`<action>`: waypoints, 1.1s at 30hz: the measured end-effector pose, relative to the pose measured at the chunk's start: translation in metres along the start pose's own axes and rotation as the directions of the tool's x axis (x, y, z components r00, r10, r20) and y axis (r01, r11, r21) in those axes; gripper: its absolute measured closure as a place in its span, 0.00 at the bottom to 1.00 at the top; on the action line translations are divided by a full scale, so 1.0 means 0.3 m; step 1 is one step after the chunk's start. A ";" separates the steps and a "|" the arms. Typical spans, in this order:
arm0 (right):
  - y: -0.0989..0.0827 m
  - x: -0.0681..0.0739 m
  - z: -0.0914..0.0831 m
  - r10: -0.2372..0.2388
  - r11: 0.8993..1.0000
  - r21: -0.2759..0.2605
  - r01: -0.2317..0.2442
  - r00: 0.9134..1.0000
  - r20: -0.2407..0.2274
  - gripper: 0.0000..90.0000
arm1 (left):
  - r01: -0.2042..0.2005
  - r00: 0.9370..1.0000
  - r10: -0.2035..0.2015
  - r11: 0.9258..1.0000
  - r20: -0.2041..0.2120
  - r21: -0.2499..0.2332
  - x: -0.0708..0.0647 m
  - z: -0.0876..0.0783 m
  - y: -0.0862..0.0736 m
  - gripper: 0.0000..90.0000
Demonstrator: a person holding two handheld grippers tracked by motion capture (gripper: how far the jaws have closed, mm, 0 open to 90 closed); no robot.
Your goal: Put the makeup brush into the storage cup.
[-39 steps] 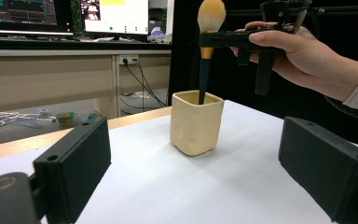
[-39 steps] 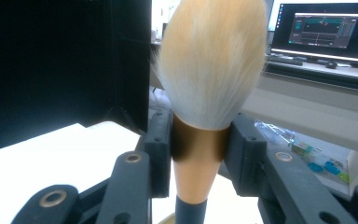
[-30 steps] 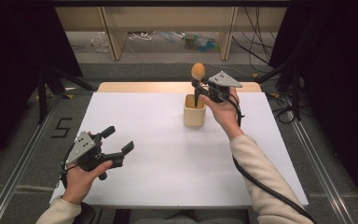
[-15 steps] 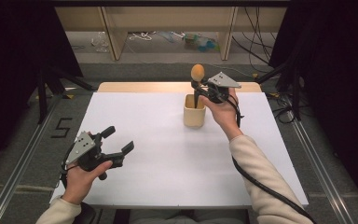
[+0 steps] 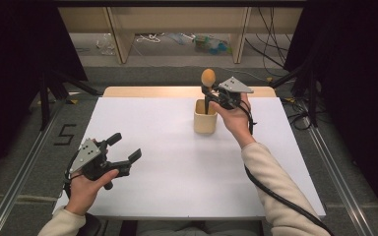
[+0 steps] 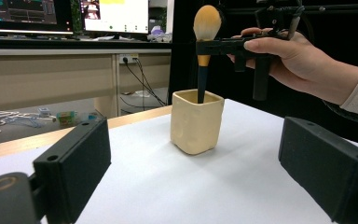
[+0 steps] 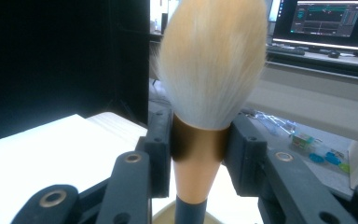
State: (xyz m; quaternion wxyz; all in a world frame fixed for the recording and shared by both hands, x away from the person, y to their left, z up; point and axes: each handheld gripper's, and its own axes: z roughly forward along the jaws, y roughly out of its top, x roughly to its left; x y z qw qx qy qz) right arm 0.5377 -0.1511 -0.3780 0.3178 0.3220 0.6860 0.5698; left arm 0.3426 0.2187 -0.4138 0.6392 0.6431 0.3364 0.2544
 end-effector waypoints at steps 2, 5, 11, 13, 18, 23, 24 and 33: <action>0.000 -0.001 0.000 0.000 1.000 0.000 0.000 1.000 0.001 0.73 | 0.000 1.000 0.000 1.000 -0.001 0.000 0.000 0.000 0.000 0.10; -0.001 -0.001 0.000 0.000 1.000 0.001 0.000 1.000 0.003 0.73 | -0.001 1.000 0.001 1.000 0.000 0.001 0.000 0.000 0.000 0.10; -0.003 -0.007 0.002 -0.007 1.000 -0.003 0.007 1.000 0.004 0.73 | 0.001 1.000 -0.001 1.000 -0.002 -0.001 0.000 0.000 0.000 0.10; -0.005 -0.004 0.001 0.012 1.000 0.010 -0.012 1.000 0.002 0.73 | 0.001 1.000 -0.001 1.000 -0.002 -0.001 0.000 0.000 0.000 0.10; -0.008 -0.006 0.007 0.030 1.000 0.005 -0.030 0.999 -0.015 0.62 | 0.001 1.000 -0.001 1.000 -0.002 0.000 0.000 -0.001 0.000 0.10; -0.005 0.011 0.010 0.066 0.997 0.039 -0.065 0.998 -0.020 0.12 | 0.000 1.000 0.000 1.000 -0.001 0.001 0.000 0.000 0.000 0.10; -0.006 0.010 0.010 0.042 0.998 0.051 -0.041 0.999 -0.010 0.10 | 0.000 1.000 0.000 1.000 0.000 0.000 -0.001 0.000 0.000 0.10; 0.004 0.008 -0.010 0.023 0.998 0.065 -0.023 1.000 0.007 0.04 | 0.002 1.000 -0.002 1.000 -0.002 0.000 0.000 -0.001 0.000 0.10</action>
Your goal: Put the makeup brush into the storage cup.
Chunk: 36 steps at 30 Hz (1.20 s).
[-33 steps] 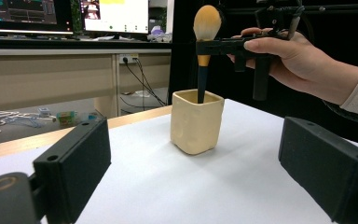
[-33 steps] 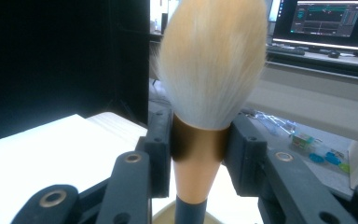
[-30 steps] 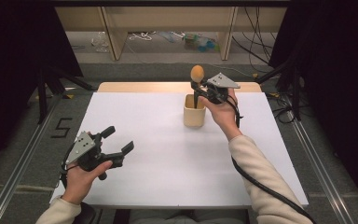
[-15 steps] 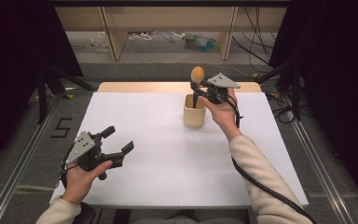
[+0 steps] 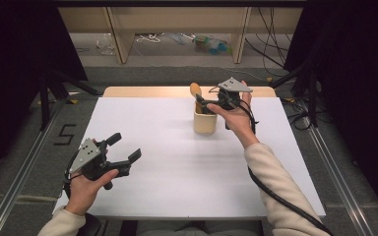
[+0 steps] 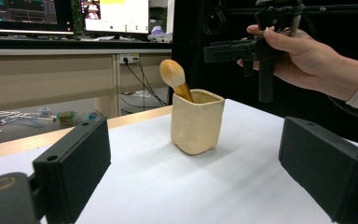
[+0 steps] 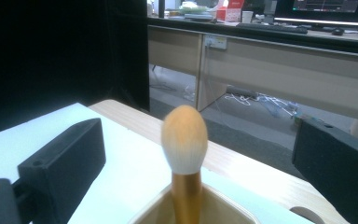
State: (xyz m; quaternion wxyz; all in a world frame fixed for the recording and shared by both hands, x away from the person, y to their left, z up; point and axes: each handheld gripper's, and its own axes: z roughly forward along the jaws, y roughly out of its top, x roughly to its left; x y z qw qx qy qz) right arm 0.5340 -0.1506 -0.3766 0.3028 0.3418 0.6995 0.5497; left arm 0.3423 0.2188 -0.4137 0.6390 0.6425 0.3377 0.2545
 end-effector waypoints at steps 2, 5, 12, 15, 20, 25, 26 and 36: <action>0.001 0.002 -0.013 0.011 1.000 0.011 -0.011 1.000 -0.006 0.03 | -0.002 1.000 0.002 1.000 0.000 0.000 0.000 0.000 0.001 0.10; 0.000 0.001 -0.033 0.009 1.000 0.015 -0.009 1.000 -0.006 0.03 | -0.004 1.000 0.004 1.000 -0.001 0.000 -0.001 0.000 0.001 0.10; -0.023 0.010 -0.081 0.018 0.999 0.037 -0.018 1.000 -0.019 0.02 | -0.007 1.000 0.007 1.000 0.003 -0.002 -0.004 0.001 0.002 0.09; -0.033 0.014 -0.093 0.003 0.999 0.036 -0.003 1.000 -0.017 0.02 | -0.006 1.000 0.006 1.000 0.000 -0.002 -0.004 0.000 0.003 0.09; -0.038 0.028 -0.127 0.009 0.999 0.049 -0.008 0.999 -0.035 0.02 | -0.005 1.000 0.005 1.000 0.000 -0.001 -0.003 -0.001 0.003 0.09; -0.037 0.037 -0.163 0.004 0.999 0.040 -0.002 0.999 -0.042 0.01 | -0.005 1.000 0.005 1.000 0.001 -0.002 -0.005 0.001 0.002 0.09; -0.038 0.039 -0.168 0.007 0.999 0.033 -0.005 0.999 -0.046 0.01 | -0.007 1.000 0.007 1.000 0.001 -0.001 -0.005 0.001 0.003 0.09; -0.040 0.059 -0.211 0.002 1.000 0.022 0.000 0.997 -0.075 0.01 | -0.007 1.000 0.007 1.000 -0.002 -0.003 -0.004 0.001 0.003 0.09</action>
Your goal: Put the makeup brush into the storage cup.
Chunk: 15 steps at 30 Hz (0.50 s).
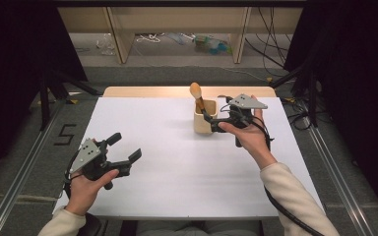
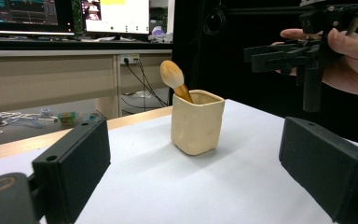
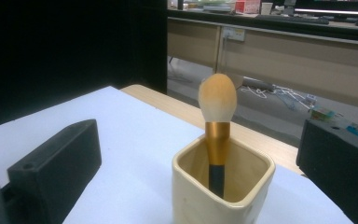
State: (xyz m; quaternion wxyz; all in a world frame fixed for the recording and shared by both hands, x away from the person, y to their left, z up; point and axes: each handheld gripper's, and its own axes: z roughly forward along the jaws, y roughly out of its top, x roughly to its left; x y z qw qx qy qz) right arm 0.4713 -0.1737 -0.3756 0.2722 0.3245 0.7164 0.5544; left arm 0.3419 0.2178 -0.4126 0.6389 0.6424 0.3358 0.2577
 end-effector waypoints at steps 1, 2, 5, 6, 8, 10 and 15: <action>0.000 0.002 -0.004 0.000 1.000 -0.002 0.000 1.000 -0.001 0.01 | 0.000 1.000 0.000 1.000 0.000 0.000 0.000 0.000 0.000 0.09; 0.000 0.002 -0.008 -0.001 1.000 -0.002 0.001 1.000 -0.003 0.01 | 0.000 1.000 0.000 1.000 0.000 0.000 0.000 0.000 0.000 0.09; 0.002 0.006 -0.017 0.004 1.000 -0.012 -0.004 1.000 -0.010 0.01 | -0.002 1.000 0.002 1.000 0.000 0.000 0.000 0.000 0.001 0.09; 0.002 0.010 -0.021 0.014 1.000 -0.002 -0.014 1.000 -0.011 0.01 | -0.001 1.000 0.001 1.000 -0.001 -0.001 0.000 0.000 0.001 0.09; 0.000 0.012 -0.025 0.004 1.000 -0.009 -0.004 1.000 -0.011 0.01 | -0.001 1.000 0.001 1.000 -0.004 0.000 0.000 -0.001 0.001 0.09; -0.001 0.014 -0.031 0.000 1.000 -0.010 0.000 1.000 -0.015 0.01 | -0.001 1.000 0.001 1.000 -0.005 0.000 0.001 -0.002 0.002 0.09; 0.000 0.017 -0.059 0.009 1.000 -0.022 -0.009 1.000 -0.021 0.01 | 0.001 1.000 -0.001 1.000 -0.006 -0.001 0.001 -0.003 0.002 0.09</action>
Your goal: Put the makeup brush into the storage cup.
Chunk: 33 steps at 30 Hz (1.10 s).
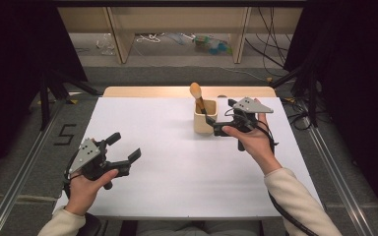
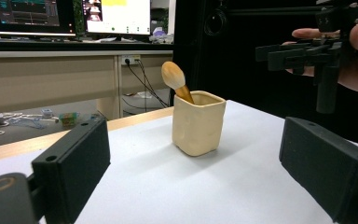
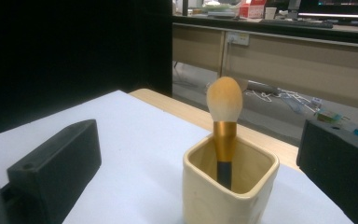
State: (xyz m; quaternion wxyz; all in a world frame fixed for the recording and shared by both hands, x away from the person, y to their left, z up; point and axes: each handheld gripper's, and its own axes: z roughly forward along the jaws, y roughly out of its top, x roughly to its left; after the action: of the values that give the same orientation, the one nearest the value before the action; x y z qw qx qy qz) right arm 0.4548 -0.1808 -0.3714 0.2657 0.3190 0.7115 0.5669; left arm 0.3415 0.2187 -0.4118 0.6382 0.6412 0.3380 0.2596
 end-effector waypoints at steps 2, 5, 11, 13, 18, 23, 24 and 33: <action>-0.002 0.000 -0.015 -0.001 1.000 -0.011 0.001 1.000 -0.001 0.01 | -0.001 1.000 0.001 1.000 0.002 0.001 0.000 0.001 -0.001 0.09; -0.002 0.000 -0.036 0.012 1.000 -0.016 -0.012 1.000 -0.018 0.01 | -0.003 1.000 0.003 1.000 0.003 0.001 -0.001 0.001 0.000 0.09; -0.014 0.006 -0.088 -0.011 0.999 -0.031 0.009 0.999 -0.045 0.01 | -0.001 1.000 0.001 1.000 0.001 0.000 0.000 0.000 0.000 0.09; -0.017 0.011 -0.109 -0.014 0.999 -0.039 0.012 0.999 -0.050 0.01 | -0.002 1.000 0.002 1.000 0.002 0.000 -0.001 0.000 0.000 0.09; -0.020 0.019 -0.174 -0.001 0.999 -0.037 -0.002 0.996 -0.089 0.03 | -0.005 1.000 0.005 1.000 0.001 0.000 -0.001 0.000 0.001 0.09; -0.034 0.029 -0.231 -0.011 0.999 -0.052 0.004 0.993 -0.118 0.03 | -0.006 1.000 0.006 1.000 0.001 -0.003 -0.002 -0.001 0.003 0.09; -0.040 0.033 -0.243 -0.003 0.999 -0.049 -0.003 0.992 -0.125 0.03 | -0.007 1.000 0.007 1.000 -0.001 -0.002 0.000 -0.001 0.003 0.09; -0.089 0.048 -0.344 -0.019 0.997 -0.079 0.008 0.990 -0.143 0.03 | -0.011 1.000 0.011 1.000 -0.002 -0.002 0.001 -0.001 0.003 0.09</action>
State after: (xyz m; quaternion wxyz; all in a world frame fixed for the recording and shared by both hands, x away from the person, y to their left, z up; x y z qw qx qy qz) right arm 0.3649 -0.2398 -0.3754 0.2301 0.2619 0.7084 0.6137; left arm 0.3415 0.2192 -0.4109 0.6371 0.6421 0.3349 0.2639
